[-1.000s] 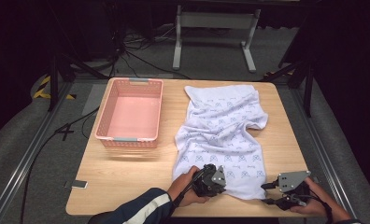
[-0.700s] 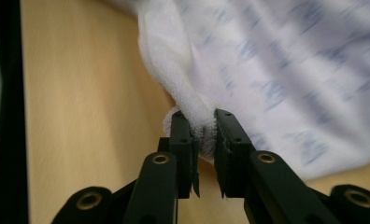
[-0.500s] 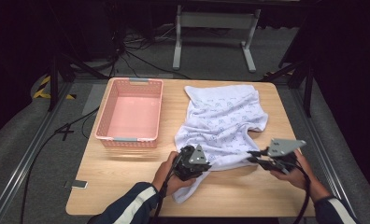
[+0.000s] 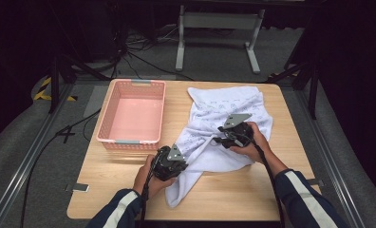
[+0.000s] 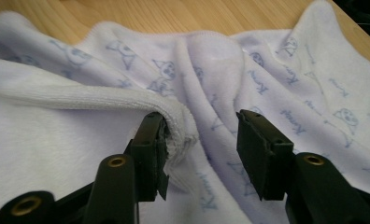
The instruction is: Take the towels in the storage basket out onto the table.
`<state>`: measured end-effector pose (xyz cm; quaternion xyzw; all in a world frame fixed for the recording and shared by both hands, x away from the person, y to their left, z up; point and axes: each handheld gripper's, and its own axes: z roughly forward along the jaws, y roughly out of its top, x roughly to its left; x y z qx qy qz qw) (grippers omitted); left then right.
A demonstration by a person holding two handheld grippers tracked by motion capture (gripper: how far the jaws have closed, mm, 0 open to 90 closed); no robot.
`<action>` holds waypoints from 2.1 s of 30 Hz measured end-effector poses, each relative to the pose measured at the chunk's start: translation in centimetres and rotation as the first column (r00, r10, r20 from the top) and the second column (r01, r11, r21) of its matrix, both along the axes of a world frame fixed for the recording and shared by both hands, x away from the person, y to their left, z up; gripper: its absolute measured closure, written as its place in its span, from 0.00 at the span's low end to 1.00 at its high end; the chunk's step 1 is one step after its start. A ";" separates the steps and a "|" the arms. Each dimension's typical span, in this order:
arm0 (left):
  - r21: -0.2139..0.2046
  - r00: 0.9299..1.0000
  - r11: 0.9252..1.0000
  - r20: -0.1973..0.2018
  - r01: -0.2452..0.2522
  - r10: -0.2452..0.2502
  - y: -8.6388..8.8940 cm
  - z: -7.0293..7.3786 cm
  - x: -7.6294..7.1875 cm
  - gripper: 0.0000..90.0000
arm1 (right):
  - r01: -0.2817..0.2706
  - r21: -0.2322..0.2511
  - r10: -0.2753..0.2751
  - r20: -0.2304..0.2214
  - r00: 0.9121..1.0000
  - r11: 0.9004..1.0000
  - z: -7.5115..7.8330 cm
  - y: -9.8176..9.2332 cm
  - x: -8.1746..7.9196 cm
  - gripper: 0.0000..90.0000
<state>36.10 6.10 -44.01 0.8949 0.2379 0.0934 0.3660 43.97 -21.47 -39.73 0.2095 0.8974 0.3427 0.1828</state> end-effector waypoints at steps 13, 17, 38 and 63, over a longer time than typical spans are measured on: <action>0.045 0.999 0.999 -0.034 0.004 -0.002 -0.2 -0.6 0.3 0.93 | -0.117 -0.033 0.117 0.001 0.993 0.993 -1.9 -3.1 -5.9 0.69; 0.042 1.000 0.999 -0.029 0.013 -0.012 -0.3 -0.7 0.2 0.94 | -0.074 -0.092 0.076 0.017 0.997 0.993 -2.9 -2.5 -4.6 0.76; -0.016 0.977 0.977 -0.020 0.211 -0.212 0.5 1.8 -5.9 0.95 | -0.392 0.040 0.394 -0.062 0.917 0.919 2.9 -11.5 -14.2 0.97; 0.066 0.981 0.980 -0.065 0.189 -0.185 -1.3 -0.9 -2.4 0.64 | 0.051 -0.081 -0.064 -0.162 0.985 0.995 -4.8 -13.3 -13.1 0.69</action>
